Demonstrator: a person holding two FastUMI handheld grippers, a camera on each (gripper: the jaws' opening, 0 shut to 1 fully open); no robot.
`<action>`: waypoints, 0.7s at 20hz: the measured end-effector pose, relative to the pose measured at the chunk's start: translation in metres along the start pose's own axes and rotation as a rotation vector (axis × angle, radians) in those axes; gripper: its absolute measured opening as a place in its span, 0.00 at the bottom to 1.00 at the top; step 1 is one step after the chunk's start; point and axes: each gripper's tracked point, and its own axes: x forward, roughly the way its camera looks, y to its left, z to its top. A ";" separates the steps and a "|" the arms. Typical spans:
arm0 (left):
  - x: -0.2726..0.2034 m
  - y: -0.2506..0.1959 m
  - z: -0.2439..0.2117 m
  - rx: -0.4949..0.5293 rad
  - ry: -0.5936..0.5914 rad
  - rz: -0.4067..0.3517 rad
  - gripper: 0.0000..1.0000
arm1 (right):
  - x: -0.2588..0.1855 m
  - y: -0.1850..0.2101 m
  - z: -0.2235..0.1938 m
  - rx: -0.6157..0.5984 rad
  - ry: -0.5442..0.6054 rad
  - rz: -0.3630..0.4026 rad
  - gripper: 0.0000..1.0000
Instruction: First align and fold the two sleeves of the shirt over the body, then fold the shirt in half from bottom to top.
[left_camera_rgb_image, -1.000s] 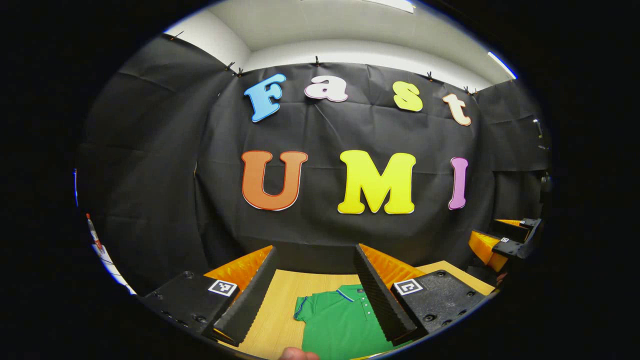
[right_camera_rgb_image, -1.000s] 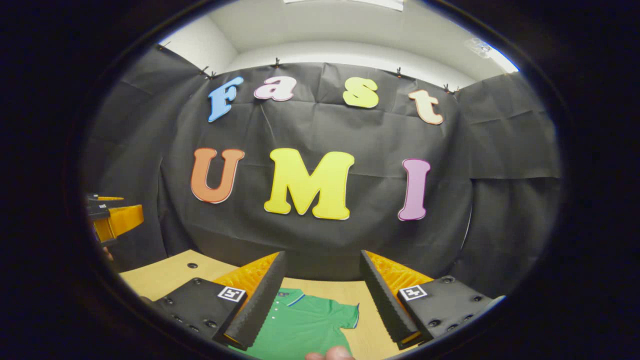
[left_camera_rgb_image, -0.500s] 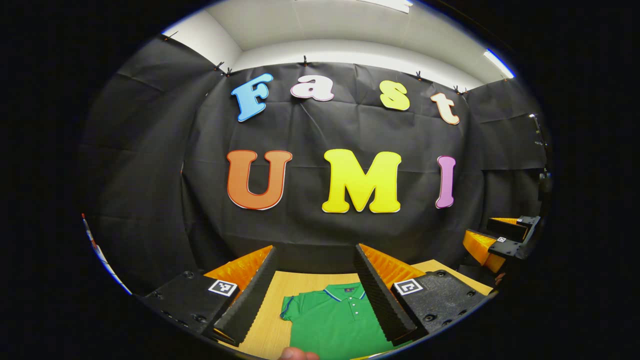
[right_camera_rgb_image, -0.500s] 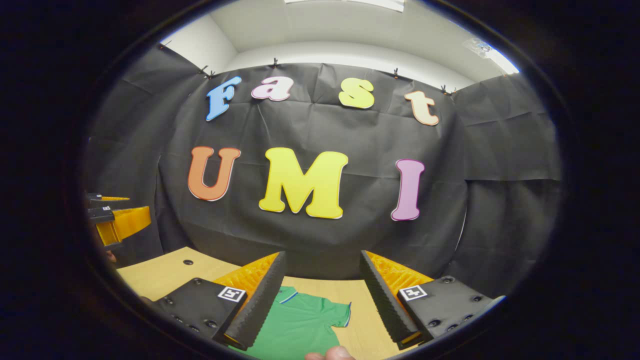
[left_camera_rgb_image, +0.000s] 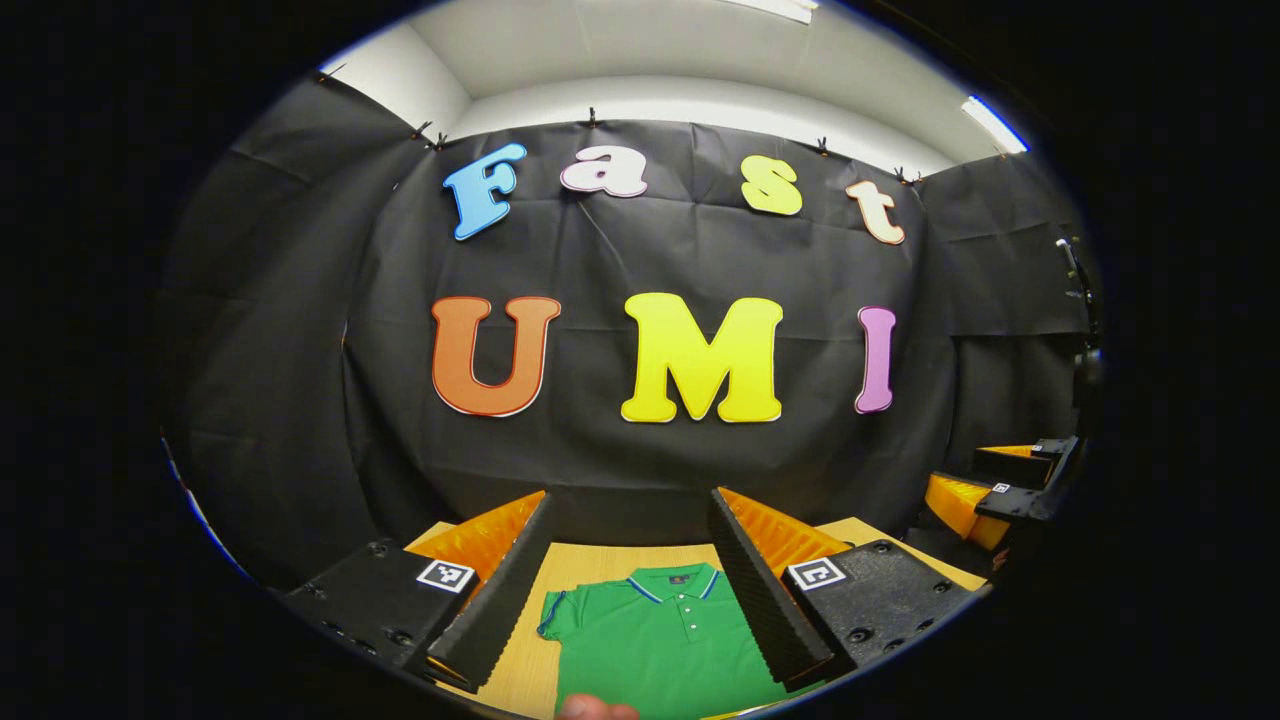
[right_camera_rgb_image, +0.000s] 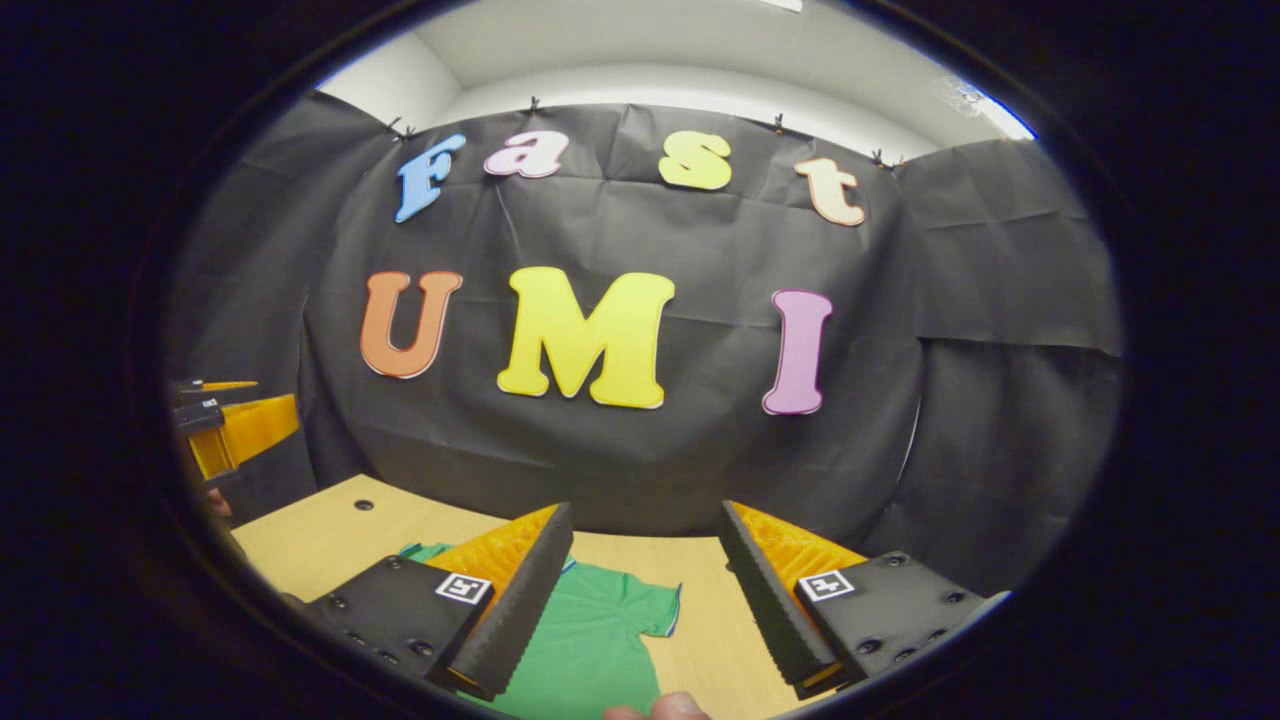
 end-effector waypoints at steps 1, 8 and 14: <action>0.001 -0.002 -0.003 0.002 0.001 -0.001 0.98 | 0.000 -0.003 -0.001 -0.003 0.007 0.000 0.92; 0.010 -0.017 -0.014 -0.015 0.009 -0.010 0.98 | 0.005 -0.008 -0.019 -0.027 0.094 0.070 0.95; 0.020 -0.013 -0.021 -0.023 0.019 0.012 0.98 | 0.026 -0.006 -0.060 -0.026 0.219 0.122 0.95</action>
